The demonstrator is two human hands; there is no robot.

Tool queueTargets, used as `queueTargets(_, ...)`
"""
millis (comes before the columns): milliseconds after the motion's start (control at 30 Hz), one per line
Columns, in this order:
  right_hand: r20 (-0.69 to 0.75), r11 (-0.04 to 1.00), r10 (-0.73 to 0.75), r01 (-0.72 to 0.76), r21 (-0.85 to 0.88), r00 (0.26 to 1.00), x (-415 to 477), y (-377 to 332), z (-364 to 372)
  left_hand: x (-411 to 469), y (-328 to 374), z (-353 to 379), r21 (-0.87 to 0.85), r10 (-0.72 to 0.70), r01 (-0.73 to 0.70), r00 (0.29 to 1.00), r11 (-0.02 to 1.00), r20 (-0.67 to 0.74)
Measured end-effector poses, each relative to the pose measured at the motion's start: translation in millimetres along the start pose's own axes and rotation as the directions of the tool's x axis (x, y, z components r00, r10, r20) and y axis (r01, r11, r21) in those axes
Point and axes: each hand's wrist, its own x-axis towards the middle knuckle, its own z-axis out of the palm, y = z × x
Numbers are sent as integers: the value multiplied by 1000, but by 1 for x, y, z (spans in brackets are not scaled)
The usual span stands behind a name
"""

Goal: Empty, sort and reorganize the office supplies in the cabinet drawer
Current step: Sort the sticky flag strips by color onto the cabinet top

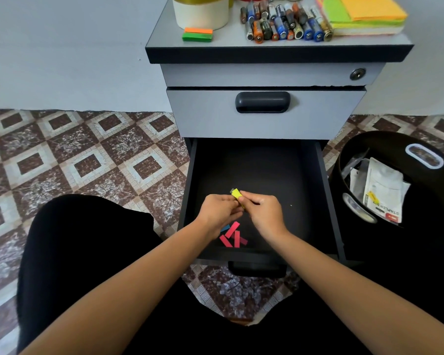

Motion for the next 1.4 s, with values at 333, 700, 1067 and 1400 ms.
queueTargets(333,98,998,57,-55,-21,994,9,-5,-7,4,4,-10,100,100,-97,995,990,-23)
queueTargets(700,190,992,127,-129,-1,974,16,-13,-25,2,15,-19,525,315,-372,928,765,197)
queueTargets(1067,383,898,8,162,-410,924,17,-27,-41,2,18,-25,717,378,-480,870,505,316)
queueTargets(1400,489,643,-56,406,-649,871,11,-30,-42,3,18,-27,762,335,-522,848,383,411)
